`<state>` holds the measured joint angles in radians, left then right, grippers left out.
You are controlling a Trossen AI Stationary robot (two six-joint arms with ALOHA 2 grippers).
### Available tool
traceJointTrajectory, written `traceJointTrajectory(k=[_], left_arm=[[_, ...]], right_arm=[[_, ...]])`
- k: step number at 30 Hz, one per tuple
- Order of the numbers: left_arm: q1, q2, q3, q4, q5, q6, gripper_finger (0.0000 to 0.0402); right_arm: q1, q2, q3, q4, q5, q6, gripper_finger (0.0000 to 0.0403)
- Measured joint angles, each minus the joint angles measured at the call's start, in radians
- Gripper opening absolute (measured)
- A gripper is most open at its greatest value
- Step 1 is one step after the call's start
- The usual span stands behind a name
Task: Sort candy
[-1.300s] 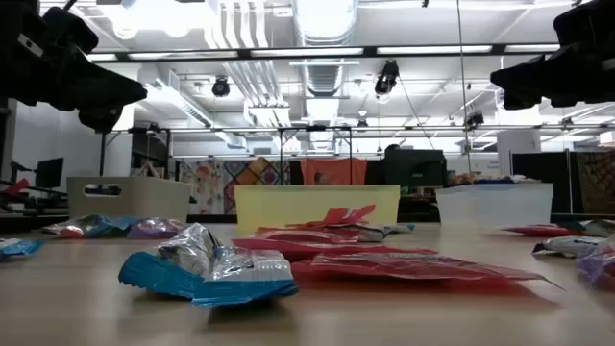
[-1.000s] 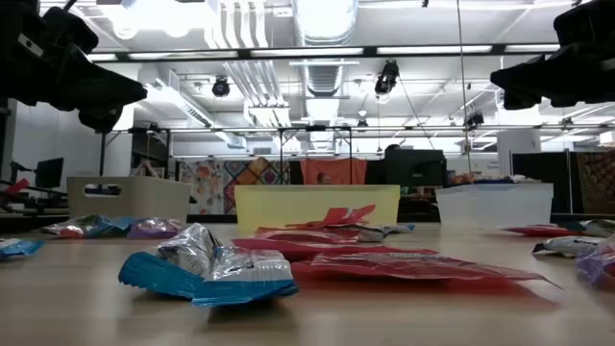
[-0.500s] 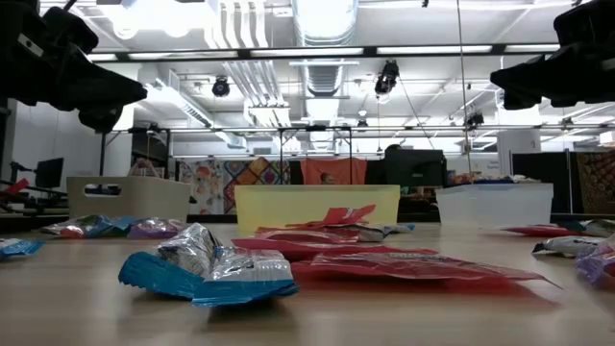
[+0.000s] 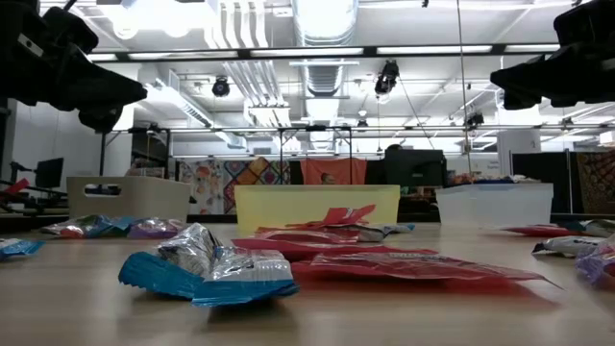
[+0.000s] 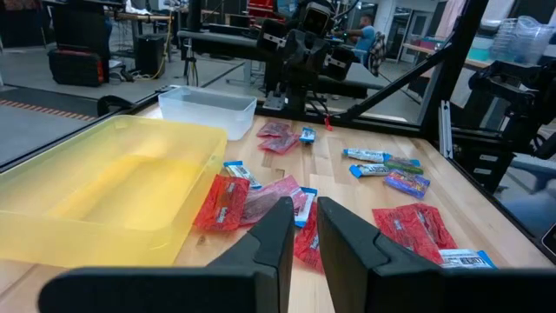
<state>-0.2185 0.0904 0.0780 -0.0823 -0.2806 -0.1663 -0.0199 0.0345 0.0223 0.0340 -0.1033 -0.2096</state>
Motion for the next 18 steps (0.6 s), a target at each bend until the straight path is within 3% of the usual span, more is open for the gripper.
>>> traceJointTrajectory(k=[18], left_arm=[[0.0, 0.0, 0.0, 0.011, 0.0, 0.0, 0.0039]], right_arm=[[0.0, 0.0, 0.0, 0.0, 0.0, 0.0, 0.0038]])
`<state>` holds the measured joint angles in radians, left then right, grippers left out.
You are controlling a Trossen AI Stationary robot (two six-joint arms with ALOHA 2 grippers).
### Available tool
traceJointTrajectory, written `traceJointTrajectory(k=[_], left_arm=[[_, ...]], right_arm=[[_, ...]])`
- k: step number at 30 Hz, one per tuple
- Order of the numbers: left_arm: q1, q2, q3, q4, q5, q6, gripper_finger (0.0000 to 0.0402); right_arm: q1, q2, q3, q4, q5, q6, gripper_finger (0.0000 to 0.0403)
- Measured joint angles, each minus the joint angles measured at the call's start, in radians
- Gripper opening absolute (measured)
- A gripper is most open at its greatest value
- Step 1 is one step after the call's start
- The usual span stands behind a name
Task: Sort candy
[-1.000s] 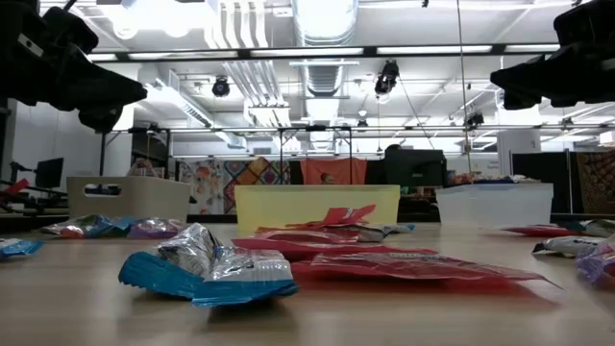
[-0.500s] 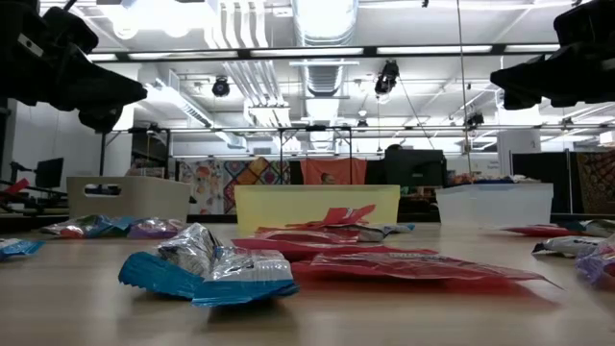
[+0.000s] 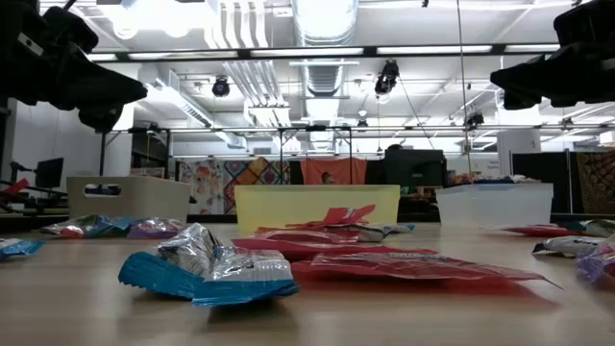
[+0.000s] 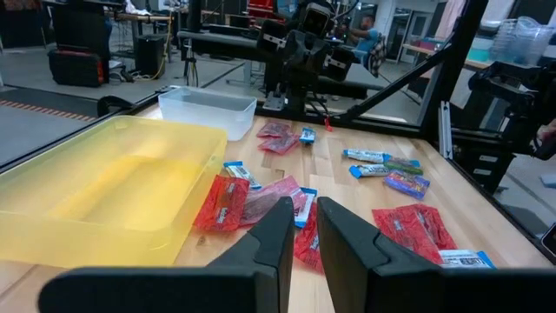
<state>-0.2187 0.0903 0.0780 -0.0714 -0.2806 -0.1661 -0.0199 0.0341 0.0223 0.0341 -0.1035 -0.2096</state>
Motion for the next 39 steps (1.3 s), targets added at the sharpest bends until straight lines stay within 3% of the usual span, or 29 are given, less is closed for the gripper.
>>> traceJointTrajectory(k=[3, 8, 13, 18, 20, 23, 28, 33, 39], left_arm=[[0.0, 0.0, 0.0, 0.081, -0.001, -0.003, 0.0039], [0.0, 0.012, 0.0, 0.363, -0.008, -0.15, 0.0039], [0.0, 0.013, 0.001, 0.578, -0.011, 0.01, 0.0039], [0.0, 0.014, 0.005, 0.612, -0.096, 0.168, 0.0039], [0.0, 0.018, 0.005, 0.611, -0.201, 0.175, 0.0039], [0.001, 0.04, 0.005, 0.597, -0.306, -0.002, 0.0039], [0.0, 0.156, 0.026, 0.589, -0.249, -0.107, 0.0039], [0.0, 0.33, 0.142, 0.455, -0.217, -0.176, 0.0039], [-0.003, 0.555, 0.417, -0.112, -0.174, -0.291, 0.0039]], right_arm=[[0.0, 0.0, 0.0, 0.0, -0.002, 0.07, 0.0038], [0.0, 0.0, 0.0, 0.0, 0.056, 0.408, 0.0038], [0.0, 0.0, 0.0, 0.0, 0.131, 0.438, 0.0038], [0.0, 0.0, 0.0, 0.0, 0.131, 0.438, 0.0038], [0.0, 0.0, 0.0, 0.001, 0.135, 0.438, 0.0038], [0.0, 0.0, 0.0, 0.01, 0.165, 0.456, 0.0038], [0.0, 0.0, 0.0, 0.022, 0.273, 0.611, 0.0038], [0.0, 0.001, 0.0, 0.038, 0.272, 0.665, 0.0038], [0.0, 0.002, 0.0, 0.028, 0.301, 0.724, 0.0038]])
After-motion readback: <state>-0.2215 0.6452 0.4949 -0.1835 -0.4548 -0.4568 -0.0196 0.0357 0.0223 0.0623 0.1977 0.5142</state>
